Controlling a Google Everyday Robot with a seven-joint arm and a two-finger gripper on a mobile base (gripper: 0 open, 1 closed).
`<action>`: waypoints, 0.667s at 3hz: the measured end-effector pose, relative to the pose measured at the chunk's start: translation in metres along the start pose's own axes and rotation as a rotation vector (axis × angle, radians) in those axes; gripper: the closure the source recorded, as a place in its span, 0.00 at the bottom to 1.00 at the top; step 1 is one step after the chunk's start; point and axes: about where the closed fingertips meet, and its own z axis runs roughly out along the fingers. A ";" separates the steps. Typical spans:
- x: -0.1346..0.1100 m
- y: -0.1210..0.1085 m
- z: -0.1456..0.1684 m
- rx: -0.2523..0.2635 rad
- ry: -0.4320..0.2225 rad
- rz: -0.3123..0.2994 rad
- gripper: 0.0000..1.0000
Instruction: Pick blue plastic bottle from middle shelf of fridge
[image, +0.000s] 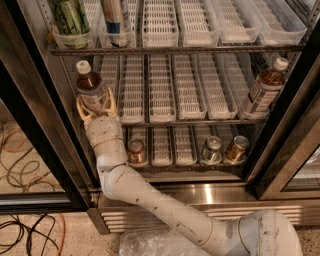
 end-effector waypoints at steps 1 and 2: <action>0.001 -0.001 0.001 0.000 -0.029 -0.004 1.00; -0.004 -0.005 0.002 -0.004 -0.063 -0.020 1.00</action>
Offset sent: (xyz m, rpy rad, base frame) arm 0.0006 -0.0057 0.0183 -0.0407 -0.1846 0.0196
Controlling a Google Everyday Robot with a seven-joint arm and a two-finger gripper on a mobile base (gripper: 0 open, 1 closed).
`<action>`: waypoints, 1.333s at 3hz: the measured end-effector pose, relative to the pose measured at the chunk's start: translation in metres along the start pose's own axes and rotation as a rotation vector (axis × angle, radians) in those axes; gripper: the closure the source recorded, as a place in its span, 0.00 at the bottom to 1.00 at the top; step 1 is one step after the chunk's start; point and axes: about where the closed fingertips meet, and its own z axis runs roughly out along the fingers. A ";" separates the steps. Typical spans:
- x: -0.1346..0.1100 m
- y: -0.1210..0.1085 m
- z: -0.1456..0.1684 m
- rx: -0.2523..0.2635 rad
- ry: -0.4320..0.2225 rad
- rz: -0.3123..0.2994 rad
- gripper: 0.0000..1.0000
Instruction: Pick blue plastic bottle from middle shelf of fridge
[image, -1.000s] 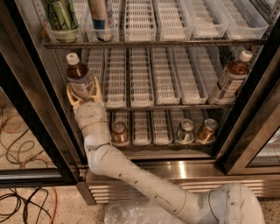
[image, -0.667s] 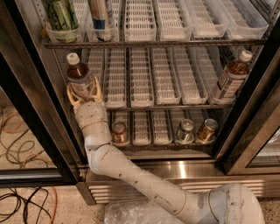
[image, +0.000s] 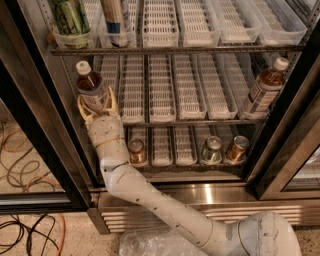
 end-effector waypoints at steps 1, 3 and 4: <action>-0.004 0.000 0.000 -0.006 -0.016 -0.006 1.00; -0.009 -0.001 0.001 -0.010 -0.042 -0.012 1.00; -0.011 -0.001 0.003 -0.014 -0.054 -0.017 1.00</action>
Offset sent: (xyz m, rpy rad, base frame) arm 0.0051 0.0057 0.0434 -0.0453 -0.1817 0.0454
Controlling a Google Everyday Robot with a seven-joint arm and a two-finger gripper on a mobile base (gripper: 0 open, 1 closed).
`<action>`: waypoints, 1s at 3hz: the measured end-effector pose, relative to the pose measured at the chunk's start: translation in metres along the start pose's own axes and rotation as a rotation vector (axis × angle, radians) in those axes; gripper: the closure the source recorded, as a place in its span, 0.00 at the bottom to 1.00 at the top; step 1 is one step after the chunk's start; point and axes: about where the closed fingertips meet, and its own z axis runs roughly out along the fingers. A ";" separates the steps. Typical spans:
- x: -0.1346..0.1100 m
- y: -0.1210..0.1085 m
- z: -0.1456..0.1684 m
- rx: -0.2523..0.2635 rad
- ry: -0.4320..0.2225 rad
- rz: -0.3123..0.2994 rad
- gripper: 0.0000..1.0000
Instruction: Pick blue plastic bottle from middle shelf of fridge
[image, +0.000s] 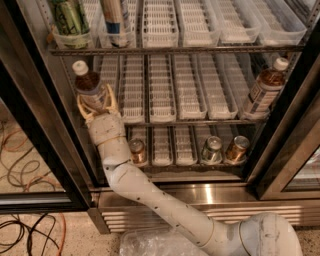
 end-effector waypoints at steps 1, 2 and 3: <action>-0.005 0.000 0.005 -0.011 -0.016 -0.006 1.00; -0.018 -0.001 0.019 -0.049 -0.043 -0.022 1.00; -0.033 0.000 0.026 -0.079 -0.080 -0.030 1.00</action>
Offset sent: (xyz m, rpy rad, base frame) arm 0.0051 0.0107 0.0537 -0.0888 -0.0934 0.0762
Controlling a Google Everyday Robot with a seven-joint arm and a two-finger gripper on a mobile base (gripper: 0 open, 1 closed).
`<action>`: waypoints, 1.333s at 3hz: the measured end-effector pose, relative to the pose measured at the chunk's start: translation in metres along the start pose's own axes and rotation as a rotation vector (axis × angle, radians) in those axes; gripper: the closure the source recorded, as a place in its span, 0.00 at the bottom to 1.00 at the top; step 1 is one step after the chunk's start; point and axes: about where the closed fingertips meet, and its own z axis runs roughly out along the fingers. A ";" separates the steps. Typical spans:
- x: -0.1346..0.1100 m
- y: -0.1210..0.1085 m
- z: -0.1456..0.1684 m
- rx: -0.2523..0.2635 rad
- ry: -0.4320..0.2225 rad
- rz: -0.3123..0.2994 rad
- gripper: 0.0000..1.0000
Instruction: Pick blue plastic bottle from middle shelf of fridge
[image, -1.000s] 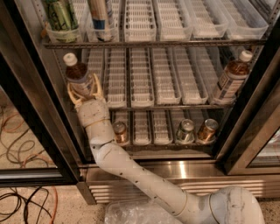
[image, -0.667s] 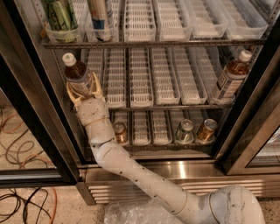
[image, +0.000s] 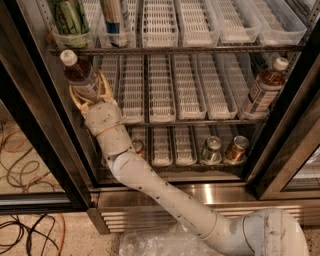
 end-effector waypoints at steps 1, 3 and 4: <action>-0.004 0.002 0.002 -0.002 -0.040 -0.013 1.00; -0.010 0.000 -0.004 -0.035 -0.025 -0.018 1.00; -0.027 -0.007 -0.025 -0.077 -0.001 -0.045 1.00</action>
Offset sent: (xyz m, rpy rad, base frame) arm -0.0015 0.0026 0.0034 0.0009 -0.0330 0.0060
